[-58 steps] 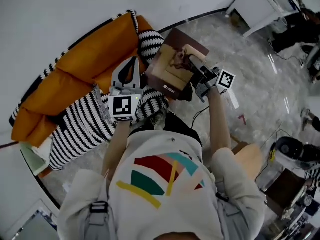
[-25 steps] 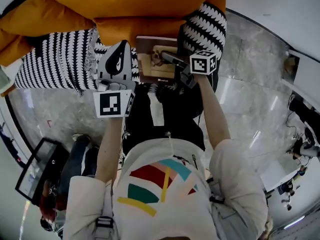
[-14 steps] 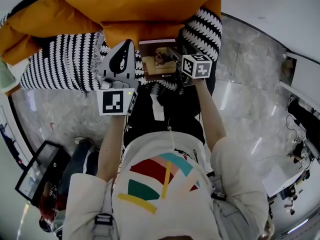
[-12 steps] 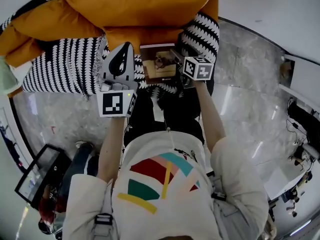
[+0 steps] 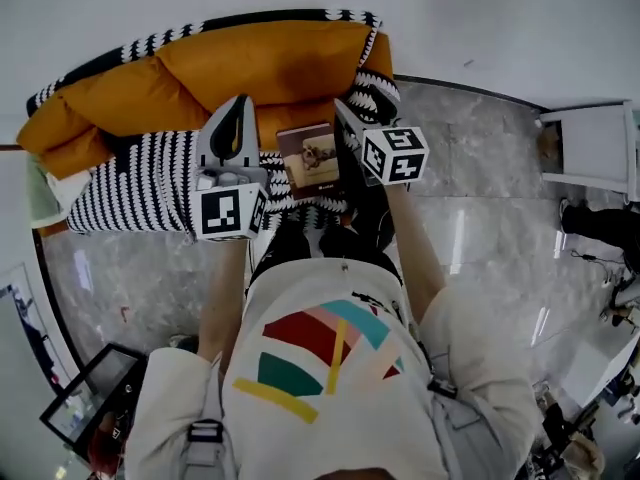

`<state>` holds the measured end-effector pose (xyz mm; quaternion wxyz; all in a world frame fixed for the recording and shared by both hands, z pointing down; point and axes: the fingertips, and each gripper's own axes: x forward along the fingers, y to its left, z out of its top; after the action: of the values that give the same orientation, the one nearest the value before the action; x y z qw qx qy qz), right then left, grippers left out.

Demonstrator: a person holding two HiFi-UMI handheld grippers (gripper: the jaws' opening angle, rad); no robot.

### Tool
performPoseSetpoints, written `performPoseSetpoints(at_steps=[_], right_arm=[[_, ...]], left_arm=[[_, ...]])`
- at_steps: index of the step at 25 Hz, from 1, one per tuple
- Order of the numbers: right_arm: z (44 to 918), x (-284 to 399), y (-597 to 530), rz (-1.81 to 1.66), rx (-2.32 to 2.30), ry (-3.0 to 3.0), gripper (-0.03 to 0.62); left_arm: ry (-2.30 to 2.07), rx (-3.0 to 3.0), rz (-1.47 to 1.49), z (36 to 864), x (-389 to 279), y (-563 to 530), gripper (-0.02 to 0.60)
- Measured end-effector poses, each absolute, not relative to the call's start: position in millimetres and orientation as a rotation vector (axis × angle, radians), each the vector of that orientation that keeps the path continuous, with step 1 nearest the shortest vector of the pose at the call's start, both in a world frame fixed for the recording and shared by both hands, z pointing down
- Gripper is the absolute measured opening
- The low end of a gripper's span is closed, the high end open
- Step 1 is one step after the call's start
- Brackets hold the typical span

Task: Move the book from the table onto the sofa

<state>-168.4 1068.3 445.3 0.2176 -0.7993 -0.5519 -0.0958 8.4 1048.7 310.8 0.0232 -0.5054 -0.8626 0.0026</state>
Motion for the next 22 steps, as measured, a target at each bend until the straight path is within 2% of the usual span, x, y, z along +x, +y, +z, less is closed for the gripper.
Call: performPoseSetpoints(at_steps=[1,2,3,5,10,22], right_arm=[[419.4,-164.5,1065.3,-0.273,-2.264,-1.558,0.329],[394.6,-161.6,1061.4,-0.281,-2.306,-1.602,0.279],[371.1,-158.4,1055.1,-0.285,-2.344,-1.652,0.167],[330.4,-148.2,1034.0,-0.269,-2.407,-1.742,0.024],[281.6,-113.2,968.8,-0.189,-2.426,-1.909,0.012],[278.5,-79.4,927.5,-0.169,-2.416,-1.953,0.012]], left_arm=[[-2.690,-1.567,0.027,298.7,6.9,1047.6,0.006],[-2.716,-1.565,0.046,288.2,4.8,1045.9,0.006],[-2.741,-1.561,0.061,279.9,3.0,1042.2,0.006],[-2.779,-1.560,0.064,269.2,2.2,1029.3,0.006],[-2.851,-1.522,0.018,257.2,7.0,994.9,0.006],[-2.884,-1.438,0.101,254.2,22.7,964.1,0.006]])
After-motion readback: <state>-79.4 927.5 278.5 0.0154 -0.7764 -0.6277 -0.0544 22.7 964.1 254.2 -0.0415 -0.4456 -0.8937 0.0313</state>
